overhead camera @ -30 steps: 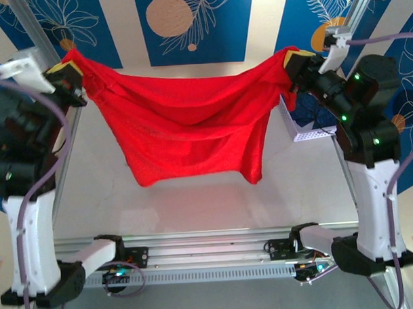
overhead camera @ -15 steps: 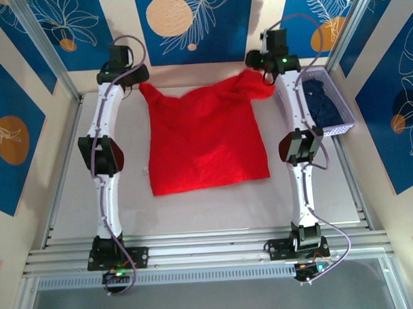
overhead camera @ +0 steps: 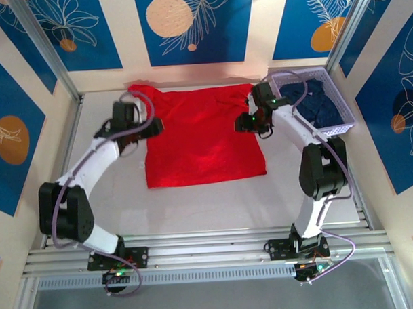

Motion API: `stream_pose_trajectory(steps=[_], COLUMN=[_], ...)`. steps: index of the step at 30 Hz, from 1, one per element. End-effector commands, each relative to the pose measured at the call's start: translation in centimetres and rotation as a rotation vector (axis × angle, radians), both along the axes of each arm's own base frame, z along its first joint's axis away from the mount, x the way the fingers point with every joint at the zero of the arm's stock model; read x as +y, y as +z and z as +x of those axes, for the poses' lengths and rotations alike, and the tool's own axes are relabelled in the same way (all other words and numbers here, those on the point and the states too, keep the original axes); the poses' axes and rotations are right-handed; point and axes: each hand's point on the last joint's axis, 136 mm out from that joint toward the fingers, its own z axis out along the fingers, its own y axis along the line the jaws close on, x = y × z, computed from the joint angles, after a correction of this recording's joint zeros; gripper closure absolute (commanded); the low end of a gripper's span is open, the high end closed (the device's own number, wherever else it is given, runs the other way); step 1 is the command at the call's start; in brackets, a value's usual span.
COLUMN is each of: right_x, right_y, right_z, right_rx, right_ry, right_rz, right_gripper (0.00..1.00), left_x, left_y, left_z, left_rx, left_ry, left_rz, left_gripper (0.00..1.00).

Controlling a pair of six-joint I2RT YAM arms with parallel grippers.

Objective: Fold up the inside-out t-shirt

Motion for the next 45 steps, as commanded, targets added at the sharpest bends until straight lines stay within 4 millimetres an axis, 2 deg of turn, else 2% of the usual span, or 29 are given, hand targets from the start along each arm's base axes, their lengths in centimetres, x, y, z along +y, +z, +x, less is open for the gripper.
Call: stream_pose_trajectory(steps=[1, 3, 7, 11, 14, 19, 22, 25, 28, 32, 39, 45], right_x=[-2.1, -3.7, -5.7, -6.6, -6.7, -7.3, -7.6, -7.2, -6.1, -4.8, -3.8, -4.0], right_y=[-3.5, -5.3, -7.8, -9.2, -9.6, -9.6, -8.4, -6.9, -5.4, -2.5, 1.1, 2.2], right_z=[-2.7, -4.8, -8.3, -9.7, -10.5, -12.5, -12.5, -11.2, -9.8, -8.7, -8.8, -9.0], right_rx=[0.081, 0.151, 0.263, 0.317, 0.347, 0.369, 0.313, 0.242, 0.188, 0.145, 0.105, 0.084], right_ry=[-0.069, -0.103, -0.138, -0.161, -0.159, -0.174, -0.196, -0.210, -0.209, -0.205, -0.177, -0.172], right_rz=[-0.065, -0.107, -0.163, -0.165, -0.154, -0.160, -0.145, -0.063, 0.089, 0.296, 0.468, 0.497], right_gripper=[0.46, 0.46, 0.45, 0.46, 0.53, 0.76, 0.82, 0.86, 0.91, 0.95, 0.95, 0.96], left_x=[-1.1, -0.9, -0.2, 0.3, 0.8, 0.4, -0.7, -3.3, -7.5, -12.1, -18.5, -21.3], left_y=[-4.7, -6.4, -8.4, -11.2, -12.7, -12.8, -9.9, -6.6, -4.9, -5.8, -7.4, -8.5], left_z=[-3.2, -5.5, -8.7, -11.1, -12.6, -15.3, -15.6, -15.0, -15.1, -15.0, -13.7, -11.3], left_rx=[0.068, 0.113, 0.172, 0.239, 0.286, 0.294, 0.146, -0.053, -0.186, -0.232, -0.287, -0.296], left_ry=[-0.002, -0.011, -0.047, -0.049, -0.044, -0.092, -0.167, -0.288, -0.484, -0.707, -0.931, -0.957], left_rz=[-0.052, -0.049, 0.033, 0.065, 0.083, 0.110, 0.190, 0.199, 0.182, 0.288, 0.455, 0.546], left_gripper=[0.27, 0.26, 0.26, 0.26, 0.26, 0.27, 0.27, 0.27, 0.28, 0.30, 0.28, 0.26])
